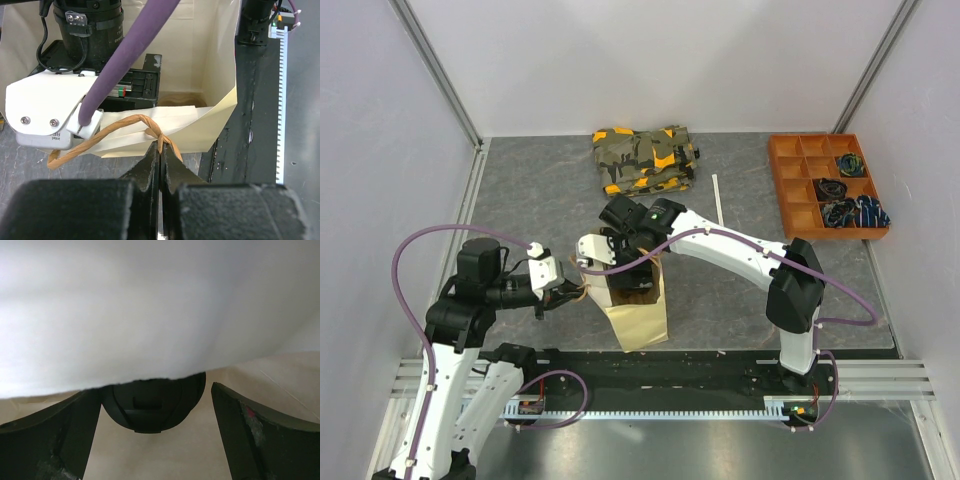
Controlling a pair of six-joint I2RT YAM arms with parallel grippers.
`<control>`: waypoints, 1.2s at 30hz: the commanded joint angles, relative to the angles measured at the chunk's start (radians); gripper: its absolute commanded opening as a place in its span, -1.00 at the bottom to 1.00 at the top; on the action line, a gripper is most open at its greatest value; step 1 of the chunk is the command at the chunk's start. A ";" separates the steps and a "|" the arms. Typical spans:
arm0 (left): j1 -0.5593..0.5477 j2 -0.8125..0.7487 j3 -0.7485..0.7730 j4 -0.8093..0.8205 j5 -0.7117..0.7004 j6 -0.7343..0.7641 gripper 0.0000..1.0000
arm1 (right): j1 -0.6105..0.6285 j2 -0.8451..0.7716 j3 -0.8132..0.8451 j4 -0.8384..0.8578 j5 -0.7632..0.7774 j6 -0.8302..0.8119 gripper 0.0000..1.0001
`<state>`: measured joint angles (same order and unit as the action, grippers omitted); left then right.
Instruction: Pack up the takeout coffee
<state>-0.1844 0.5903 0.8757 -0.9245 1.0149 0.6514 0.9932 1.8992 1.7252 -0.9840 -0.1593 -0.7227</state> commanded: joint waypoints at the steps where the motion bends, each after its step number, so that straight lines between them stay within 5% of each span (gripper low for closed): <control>1: 0.003 0.006 -0.004 0.027 0.030 0.007 -0.96 | -0.001 -0.019 0.042 0.024 -0.003 0.029 0.96; 36: 0.003 0.031 0.020 0.050 0.017 -0.044 -0.96 | -0.018 -0.106 0.011 0.031 -0.062 0.043 0.96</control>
<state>-0.1844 0.6273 0.8757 -0.9043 1.0294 0.6418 0.9798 1.8431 1.7412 -0.9791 -0.2089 -0.6769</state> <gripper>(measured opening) 0.034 0.982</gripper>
